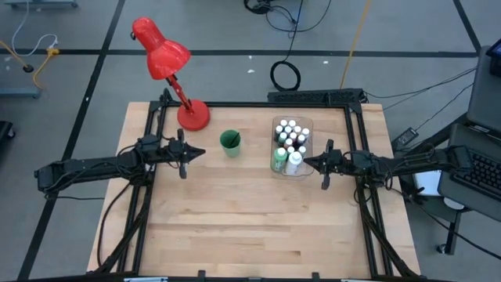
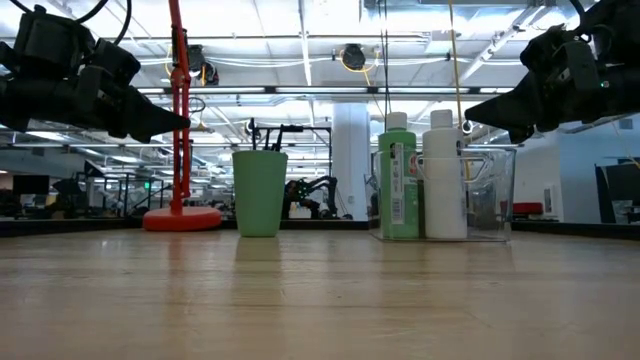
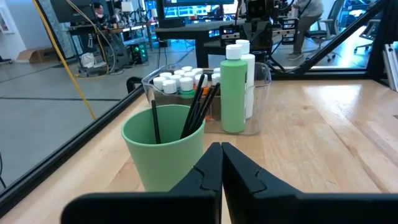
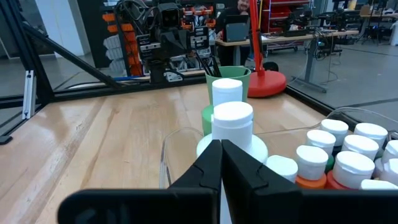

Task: Pick & Place Paint Supplies
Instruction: Return to Home Position

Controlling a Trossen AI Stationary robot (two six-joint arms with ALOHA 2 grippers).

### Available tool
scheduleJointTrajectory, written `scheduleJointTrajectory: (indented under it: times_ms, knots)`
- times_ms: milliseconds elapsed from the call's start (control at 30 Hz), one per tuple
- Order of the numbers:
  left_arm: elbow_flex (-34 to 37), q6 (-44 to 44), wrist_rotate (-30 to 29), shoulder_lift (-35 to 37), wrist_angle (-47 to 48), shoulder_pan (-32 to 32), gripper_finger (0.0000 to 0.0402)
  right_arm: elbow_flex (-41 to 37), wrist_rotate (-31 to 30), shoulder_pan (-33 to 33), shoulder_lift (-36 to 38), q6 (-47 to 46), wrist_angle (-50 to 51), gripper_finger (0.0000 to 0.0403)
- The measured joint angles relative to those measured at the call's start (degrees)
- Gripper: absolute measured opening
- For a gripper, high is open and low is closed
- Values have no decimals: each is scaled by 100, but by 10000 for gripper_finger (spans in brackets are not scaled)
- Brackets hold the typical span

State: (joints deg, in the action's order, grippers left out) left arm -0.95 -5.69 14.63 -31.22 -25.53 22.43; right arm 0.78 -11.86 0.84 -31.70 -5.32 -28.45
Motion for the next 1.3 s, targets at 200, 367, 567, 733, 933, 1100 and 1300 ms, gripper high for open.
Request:
scheduleJointTrajectory:
  times_ms: [200, 367, 567, 733, 933, 1100, 1300]
  knots:
    - [0, 2, 0, -1, -1, 1, 13, 0, 0, 2, -1, 1, 0, 0]
    - [0, 2, -2, 0, -1, 1, 25, 0, 0, 0, -2, 0, 0, 0]
    - [0, 2, -2, 0, -1, 0, 26, 0, 0, 0, -2, 2, 0, 0]
    - [0, 2, -4, 0, 0, 0, 26, 0, -1, 0, -2, 1, 0, 0]
    - [0, 2, -4, 0, 0, 1, 26, 0, -1, 2, -1, 0, 0, 0]
    - [0, 2, -4, 0, -1, 1, 26, 0, -1, 2, -1, 1, 0, 0]
    - [0, 1, -4, 0, -1, 1, 26, 0, -2, 0, -2, 0, 0, 0]
